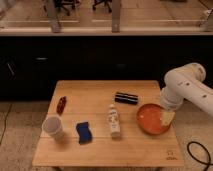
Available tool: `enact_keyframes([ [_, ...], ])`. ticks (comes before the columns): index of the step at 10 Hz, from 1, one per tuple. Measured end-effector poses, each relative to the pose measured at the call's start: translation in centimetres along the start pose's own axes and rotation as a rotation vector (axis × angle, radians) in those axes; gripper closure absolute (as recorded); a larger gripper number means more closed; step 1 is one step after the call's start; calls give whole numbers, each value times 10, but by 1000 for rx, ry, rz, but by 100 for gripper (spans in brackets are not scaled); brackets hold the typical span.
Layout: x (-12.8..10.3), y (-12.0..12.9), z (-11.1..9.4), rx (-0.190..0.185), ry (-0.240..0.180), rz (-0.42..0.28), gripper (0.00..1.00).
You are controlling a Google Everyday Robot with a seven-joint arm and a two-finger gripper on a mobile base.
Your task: Place the white sponge in the ceramic bowl
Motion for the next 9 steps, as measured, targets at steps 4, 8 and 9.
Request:
enact_keyframes([
  [4, 0, 0, 0, 0, 0, 0, 20],
  [8, -42, 1, -5, 4, 19, -59, 20],
  [9, -61, 0, -6, 5, 22, -85, 20],
])
